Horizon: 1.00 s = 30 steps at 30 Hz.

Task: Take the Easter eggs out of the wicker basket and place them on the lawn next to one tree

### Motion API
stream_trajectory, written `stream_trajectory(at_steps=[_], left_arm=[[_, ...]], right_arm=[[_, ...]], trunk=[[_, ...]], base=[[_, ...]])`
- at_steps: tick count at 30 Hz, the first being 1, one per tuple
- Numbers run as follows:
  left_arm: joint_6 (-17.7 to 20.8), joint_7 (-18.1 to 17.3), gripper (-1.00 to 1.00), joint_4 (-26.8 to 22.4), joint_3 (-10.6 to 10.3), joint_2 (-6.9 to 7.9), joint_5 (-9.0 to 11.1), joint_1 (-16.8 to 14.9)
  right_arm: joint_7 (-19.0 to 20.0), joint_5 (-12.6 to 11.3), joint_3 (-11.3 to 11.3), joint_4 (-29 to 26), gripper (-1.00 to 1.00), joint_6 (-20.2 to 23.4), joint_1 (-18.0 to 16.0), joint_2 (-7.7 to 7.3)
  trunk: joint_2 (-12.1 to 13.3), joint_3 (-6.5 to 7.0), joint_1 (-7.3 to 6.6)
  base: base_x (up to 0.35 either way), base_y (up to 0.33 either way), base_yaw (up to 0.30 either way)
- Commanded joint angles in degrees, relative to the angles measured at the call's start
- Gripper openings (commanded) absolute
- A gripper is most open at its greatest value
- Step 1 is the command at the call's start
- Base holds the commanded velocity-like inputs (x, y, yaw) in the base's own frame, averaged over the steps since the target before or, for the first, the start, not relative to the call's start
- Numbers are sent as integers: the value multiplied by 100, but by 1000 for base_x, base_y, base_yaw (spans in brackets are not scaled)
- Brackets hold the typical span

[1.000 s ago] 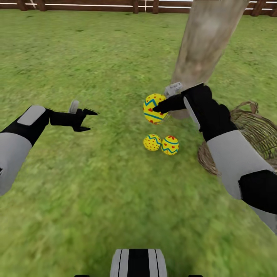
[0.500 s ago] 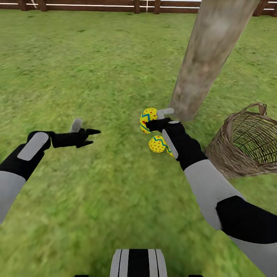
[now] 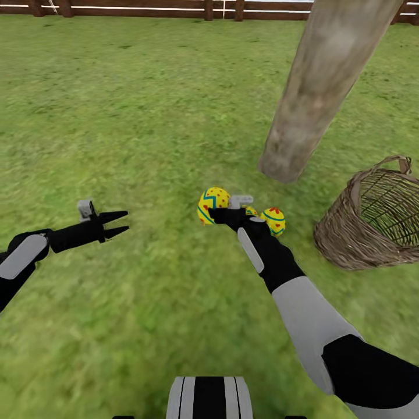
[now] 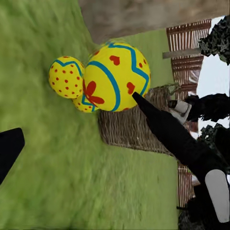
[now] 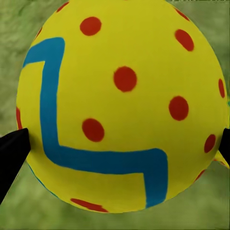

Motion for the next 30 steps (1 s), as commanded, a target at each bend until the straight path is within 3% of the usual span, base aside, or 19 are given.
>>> stream_trajectory(at_steps=[1, 4, 9, 13, 14, 15, 18, 22, 27, 30], left_arm=[[30, 17, 100, 66, -11, 71, 26, -6], [41, 233, 100, -42, 77, 212, 6, -6], [61, 678, 100, -210, 49, 197, 49, -6], [61, 721, 100, -229, 44, 196, 42, -6], [54, 728, 100, -220, 43, 202, 40, -6], [50, 737, 100, -200, 43, 203, 38, -6], [45, 742, 100, -191, 43, 204, 32, -6], [37, 740, 100, -190, 43, 204, 28, -6], [31, 740, 100, -191, 39, 212, 29, -6], [31, 740, 100, -189, 35, 213, 28, -6]], right_arm=[[-39, -53, 1, -69, -100, -79, 127, -8], [-30, -37, 47, -235, -100, -164, 421, -9], [-60, 58, 61, -375, -100, -178, 620, -12], [-60, 103, 56, -384, -100, -188, 697, -18], [-60, 190, 62, -385, -100, -363, 796, -19], [-70, 513, 70, -381, -100, -723, 892, -18], [-70, 799, 70, -372, -100, -967, 946, -18], [-70, 890, 72, -338, -100, -1290, 1046, -15], [-93, 911, 128, 146, -100, -2433, 1091, -3], [-408, 923, 146, 405, -100, -2818, 1091, -1]], trunk=[[-2, -4, -1], [-2, -4, -1], [-2, -4, -1], [-2, -4, -1], [-2, -4, -1], [-2, -4, -1], [-2, -4, -1], [-2, -4, -1], [-2, -4, -1], [-2, -4, -1]], base=[[0, 37, 0], [90, 32, 0], [288, 27, 0], [263, 149, 0], [262, 224, 0], [262, 232, 0], [262, 234, 0], [256, 208, 0], [231, 92, 0], [203, 38, 0]])
